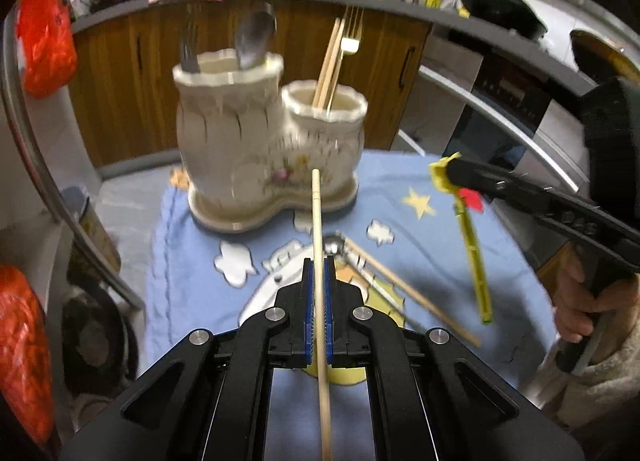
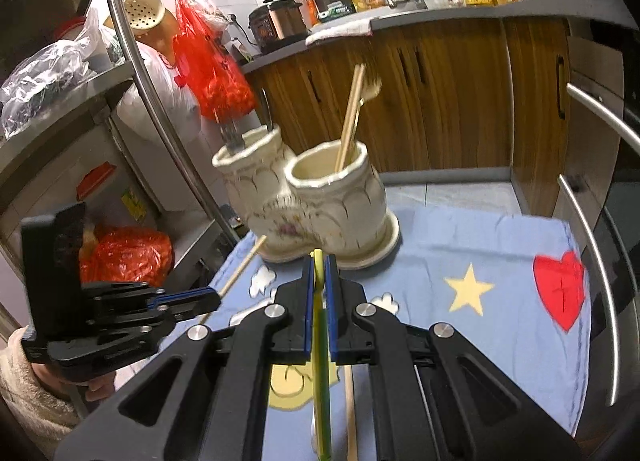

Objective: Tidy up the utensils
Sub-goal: 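Carry the chopstick with the left tool while the right carries the yellow utensil to the holder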

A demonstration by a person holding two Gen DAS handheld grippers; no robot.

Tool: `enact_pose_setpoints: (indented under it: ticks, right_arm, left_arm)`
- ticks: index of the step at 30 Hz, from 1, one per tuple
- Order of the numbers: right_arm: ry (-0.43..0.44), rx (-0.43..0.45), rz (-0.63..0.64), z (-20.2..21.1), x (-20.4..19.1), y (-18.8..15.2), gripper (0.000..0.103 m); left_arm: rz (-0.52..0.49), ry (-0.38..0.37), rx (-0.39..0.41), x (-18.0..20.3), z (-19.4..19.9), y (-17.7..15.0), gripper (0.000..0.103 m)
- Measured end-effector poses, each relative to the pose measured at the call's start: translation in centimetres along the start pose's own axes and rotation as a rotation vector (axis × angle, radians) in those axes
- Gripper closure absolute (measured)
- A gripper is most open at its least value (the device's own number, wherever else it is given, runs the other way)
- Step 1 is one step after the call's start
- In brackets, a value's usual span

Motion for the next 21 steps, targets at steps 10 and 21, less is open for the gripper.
enact_pose_setpoints:
  ticks: [10,21]
  right_arm:
    - [0.037,0.103,0.006,-1.2,-1.4,6.3,0.098]
    - [0.039,0.252,0.007,-2.8,-1.6,14.4,0.098]
  left_arm:
    - [0.005,0.023,0.246,-3.0,4.3,8.3,0.098]
    - [0.061,0.082,0.494,-7.0,4.3,18.2,0.098]
Point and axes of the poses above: each gripper's, at about its wrist camera, not at the fingertips, and z roughly against the way its jaws point, x to its right, y to its top, the point moved 6 cm from there along -z, roughly the way its jaws point, and after that the axes turned 6 degrees about -z, right-handed, at the moved point
